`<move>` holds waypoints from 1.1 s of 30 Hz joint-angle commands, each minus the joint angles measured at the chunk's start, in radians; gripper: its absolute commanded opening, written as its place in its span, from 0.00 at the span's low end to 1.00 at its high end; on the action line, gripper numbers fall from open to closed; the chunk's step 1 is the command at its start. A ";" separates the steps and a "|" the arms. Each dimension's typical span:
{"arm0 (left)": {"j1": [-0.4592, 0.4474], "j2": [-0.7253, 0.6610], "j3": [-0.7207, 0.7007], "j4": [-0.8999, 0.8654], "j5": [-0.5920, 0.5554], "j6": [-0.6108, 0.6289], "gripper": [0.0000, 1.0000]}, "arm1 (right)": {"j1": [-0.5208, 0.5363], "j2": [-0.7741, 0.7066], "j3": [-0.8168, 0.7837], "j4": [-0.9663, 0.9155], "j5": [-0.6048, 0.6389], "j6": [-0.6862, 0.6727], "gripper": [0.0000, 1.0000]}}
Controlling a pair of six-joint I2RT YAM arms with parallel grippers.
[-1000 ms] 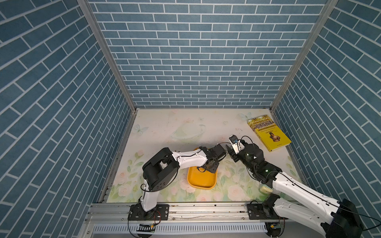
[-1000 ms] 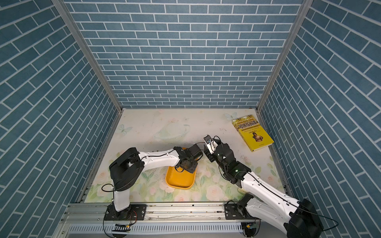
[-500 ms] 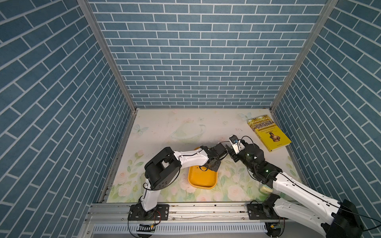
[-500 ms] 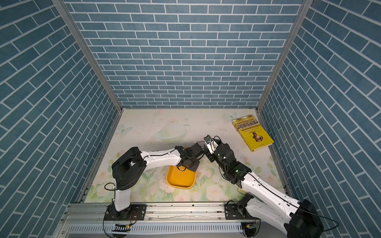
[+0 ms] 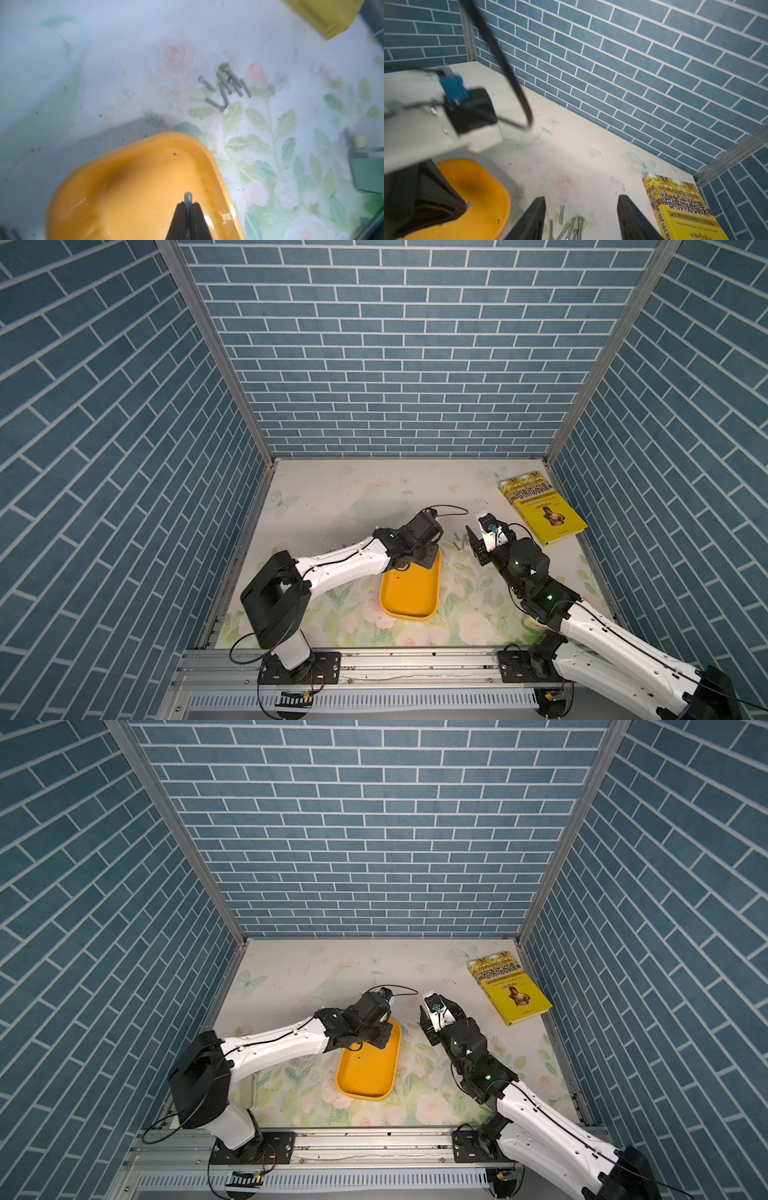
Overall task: Take out the screws from the storage box
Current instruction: Pick up the screw from the storage box, then place the screw at the center of the board.
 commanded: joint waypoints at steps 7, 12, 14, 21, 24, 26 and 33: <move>0.288 -0.298 -0.346 0.119 -0.065 -0.189 0.00 | -0.029 0.010 -0.073 0.165 0.035 0.030 0.62; 0.392 -0.348 -0.485 0.129 -0.107 -0.263 0.00 | -0.047 0.054 -0.087 0.192 0.008 0.044 0.62; 0.424 -0.322 -0.519 0.143 -0.092 -0.292 0.00 | -0.054 0.058 -0.093 0.206 0.004 0.047 0.62; 0.484 -0.201 -0.582 0.228 -0.049 -0.350 0.00 | -0.074 0.062 -0.102 0.217 -0.014 0.061 0.65; 0.487 -0.157 -0.584 0.262 -0.025 -0.342 0.00 | -0.079 0.056 -0.102 0.210 -0.018 0.064 0.65; 0.487 -0.135 -0.581 0.275 -0.016 -0.338 0.00 | -0.079 0.051 -0.101 0.207 -0.021 0.064 0.65; 0.488 -0.117 -0.573 0.268 -0.029 -0.326 0.17 | -0.091 0.040 -0.140 0.270 -0.060 0.066 0.75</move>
